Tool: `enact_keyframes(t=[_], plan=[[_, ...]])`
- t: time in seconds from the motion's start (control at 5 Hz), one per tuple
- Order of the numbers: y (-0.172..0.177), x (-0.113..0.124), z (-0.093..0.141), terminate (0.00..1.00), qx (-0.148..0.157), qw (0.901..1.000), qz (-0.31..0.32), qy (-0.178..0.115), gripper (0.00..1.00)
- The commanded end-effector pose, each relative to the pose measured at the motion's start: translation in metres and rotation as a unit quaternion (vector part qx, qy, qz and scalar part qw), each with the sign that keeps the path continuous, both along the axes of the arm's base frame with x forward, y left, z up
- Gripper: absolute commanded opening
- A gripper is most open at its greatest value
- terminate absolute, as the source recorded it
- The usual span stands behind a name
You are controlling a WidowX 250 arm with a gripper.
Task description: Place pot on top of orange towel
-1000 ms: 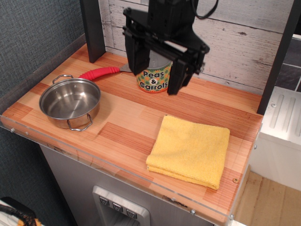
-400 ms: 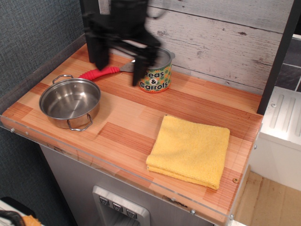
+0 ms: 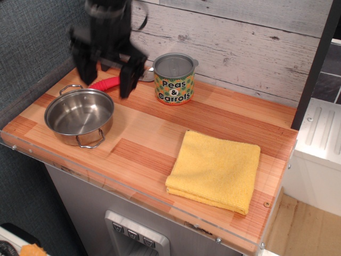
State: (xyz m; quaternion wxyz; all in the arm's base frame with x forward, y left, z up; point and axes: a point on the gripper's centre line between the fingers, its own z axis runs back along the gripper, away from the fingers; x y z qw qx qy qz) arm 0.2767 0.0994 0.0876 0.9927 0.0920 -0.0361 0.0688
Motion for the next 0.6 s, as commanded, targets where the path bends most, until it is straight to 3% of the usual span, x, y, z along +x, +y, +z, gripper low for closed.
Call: enact_keyframes(t=[0.0, 0.4], plan=[[0.017, -0.002, -0.026, 0.0, -0.015, 0.9994, 0.022, -0.023, 1.0], [0.025, -0.003, -0.059, 0.0, -0.035, 0.9987, 0.036, -0.008, 1.0]])
